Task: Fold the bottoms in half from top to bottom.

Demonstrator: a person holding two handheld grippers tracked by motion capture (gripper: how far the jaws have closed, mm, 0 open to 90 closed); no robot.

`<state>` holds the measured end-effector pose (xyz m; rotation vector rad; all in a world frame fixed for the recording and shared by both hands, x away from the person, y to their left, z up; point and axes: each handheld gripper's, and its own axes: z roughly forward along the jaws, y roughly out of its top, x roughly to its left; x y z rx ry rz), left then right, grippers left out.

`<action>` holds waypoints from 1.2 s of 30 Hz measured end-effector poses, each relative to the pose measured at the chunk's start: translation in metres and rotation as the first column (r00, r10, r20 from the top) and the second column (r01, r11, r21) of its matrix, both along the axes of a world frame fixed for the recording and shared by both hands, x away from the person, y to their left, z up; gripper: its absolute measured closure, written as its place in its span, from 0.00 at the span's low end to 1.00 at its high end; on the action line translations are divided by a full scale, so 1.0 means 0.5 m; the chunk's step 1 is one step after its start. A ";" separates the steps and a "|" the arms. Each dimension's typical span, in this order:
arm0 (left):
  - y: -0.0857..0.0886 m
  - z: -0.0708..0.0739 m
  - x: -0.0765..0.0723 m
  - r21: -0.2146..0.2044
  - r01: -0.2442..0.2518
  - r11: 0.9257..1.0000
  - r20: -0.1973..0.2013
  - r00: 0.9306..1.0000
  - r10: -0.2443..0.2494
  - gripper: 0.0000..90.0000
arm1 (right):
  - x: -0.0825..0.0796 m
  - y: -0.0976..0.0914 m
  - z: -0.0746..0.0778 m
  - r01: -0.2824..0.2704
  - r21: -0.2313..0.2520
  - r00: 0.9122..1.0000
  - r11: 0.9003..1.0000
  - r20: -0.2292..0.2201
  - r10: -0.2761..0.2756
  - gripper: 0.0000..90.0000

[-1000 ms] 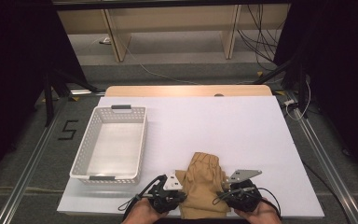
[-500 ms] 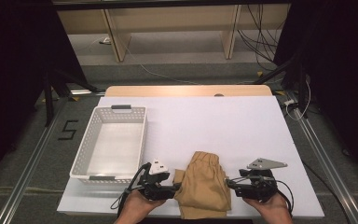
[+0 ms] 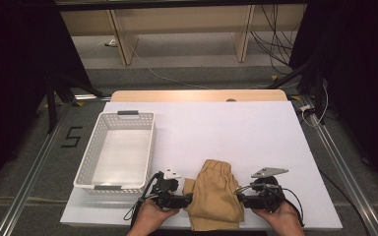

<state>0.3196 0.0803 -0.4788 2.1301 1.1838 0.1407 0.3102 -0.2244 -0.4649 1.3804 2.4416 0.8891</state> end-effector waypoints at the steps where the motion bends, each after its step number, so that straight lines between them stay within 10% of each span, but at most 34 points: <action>1: 0.000 -0.002 0.001 -0.006 0.002 1.000 -0.011 1.000 -0.002 0.40 | 0.002 0.004 -0.004 -0.006 -0.010 1.000 1.000 -0.014 0.006 0.40; 11: -0.006 -0.006 -0.001 -0.019 0.004 1.000 -0.030 1.000 -0.005 0.43 | 0.006 0.022 -0.016 -0.023 0.005 0.997 1.000 -0.072 0.024 0.44; 26: -0.011 -0.016 0.006 -0.094 0.039 0.995 -0.042 0.998 -0.043 0.82 | 0.007 0.046 -0.019 -0.060 0.006 0.996 0.998 -0.062 0.060 0.90; 36: -0.012 -0.015 0.033 -0.099 0.039 0.994 -0.026 0.999 -0.042 0.88 | 0.041 0.044 -0.018 -0.088 0.026 0.994 0.996 -0.062 0.090 0.95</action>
